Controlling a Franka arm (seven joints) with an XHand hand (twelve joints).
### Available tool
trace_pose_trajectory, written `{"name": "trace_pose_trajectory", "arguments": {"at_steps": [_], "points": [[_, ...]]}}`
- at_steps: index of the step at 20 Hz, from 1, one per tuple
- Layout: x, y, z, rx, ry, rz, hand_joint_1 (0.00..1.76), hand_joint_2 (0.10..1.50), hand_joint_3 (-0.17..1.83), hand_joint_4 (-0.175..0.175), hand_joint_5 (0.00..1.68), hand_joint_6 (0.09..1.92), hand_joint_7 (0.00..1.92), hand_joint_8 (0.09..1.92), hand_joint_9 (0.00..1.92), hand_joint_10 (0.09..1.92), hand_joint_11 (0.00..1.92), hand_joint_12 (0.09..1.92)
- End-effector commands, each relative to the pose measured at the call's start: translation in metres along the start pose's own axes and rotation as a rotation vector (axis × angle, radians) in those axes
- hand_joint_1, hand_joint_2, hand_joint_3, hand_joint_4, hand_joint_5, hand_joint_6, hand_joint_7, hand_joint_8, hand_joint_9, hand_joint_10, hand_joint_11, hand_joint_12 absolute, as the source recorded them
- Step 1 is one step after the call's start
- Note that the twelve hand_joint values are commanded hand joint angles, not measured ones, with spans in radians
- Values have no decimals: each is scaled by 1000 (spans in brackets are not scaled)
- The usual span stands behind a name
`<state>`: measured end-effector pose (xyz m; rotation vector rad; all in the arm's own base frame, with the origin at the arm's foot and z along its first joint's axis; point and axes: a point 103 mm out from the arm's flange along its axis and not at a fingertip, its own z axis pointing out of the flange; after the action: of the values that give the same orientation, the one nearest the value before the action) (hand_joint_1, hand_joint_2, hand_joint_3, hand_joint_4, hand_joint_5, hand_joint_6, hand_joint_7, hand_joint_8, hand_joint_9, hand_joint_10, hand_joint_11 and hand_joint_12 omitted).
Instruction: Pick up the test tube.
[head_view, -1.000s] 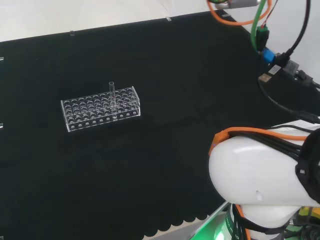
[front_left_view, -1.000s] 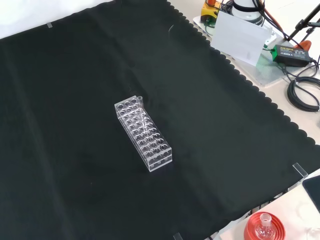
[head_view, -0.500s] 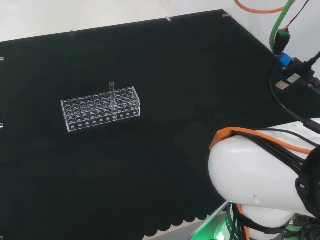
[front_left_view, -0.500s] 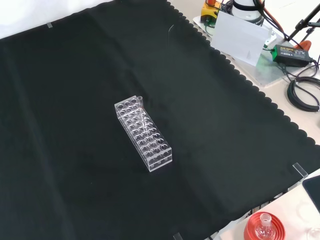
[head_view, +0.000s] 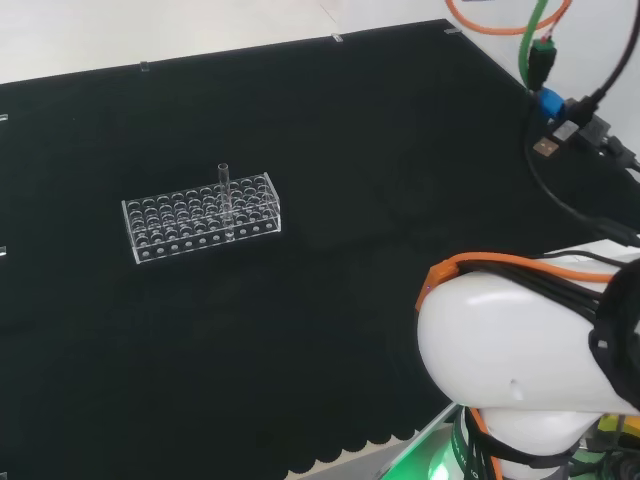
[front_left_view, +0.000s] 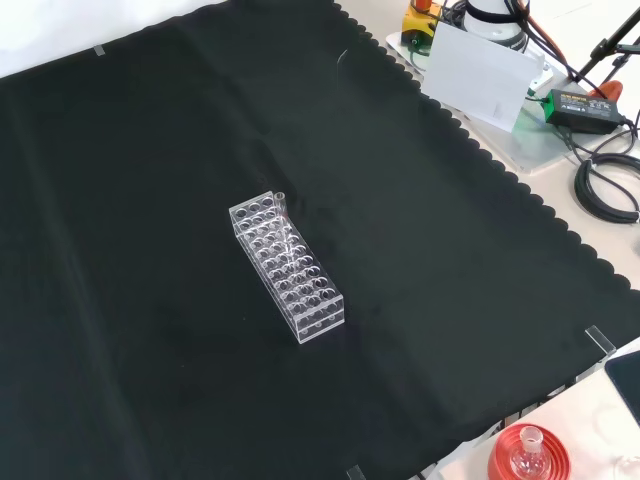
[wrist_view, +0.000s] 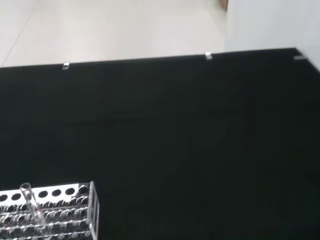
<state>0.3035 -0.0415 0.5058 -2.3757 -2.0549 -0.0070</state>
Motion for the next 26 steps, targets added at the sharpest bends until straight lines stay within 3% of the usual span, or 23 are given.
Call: {"name": "trace_pose_trajectory", "arguments": {"at_steps": [1, 9, 20, 26], "points": [[17, 32, 29, 38, 75, -47, 635, 1055, -175, -3, 157, 87, 65, 712, 0, 898, 0, 1137], [35, 59, 65, 138, 94, -81, 660, 1050, -175, 3, 179, 87, 63, 719, 1, 916, 0, 1150], [61, 85, 99, 234, 131, -128, 687, 1043, -175, 53, 223, 87, 18, 749, 0, 894, 0, 1145], [76, 101, 126, 285, 163, -155, 723, 1038, -175, 59, 234, 87, 40, 768, 0, 902, 0, 1136]]}}
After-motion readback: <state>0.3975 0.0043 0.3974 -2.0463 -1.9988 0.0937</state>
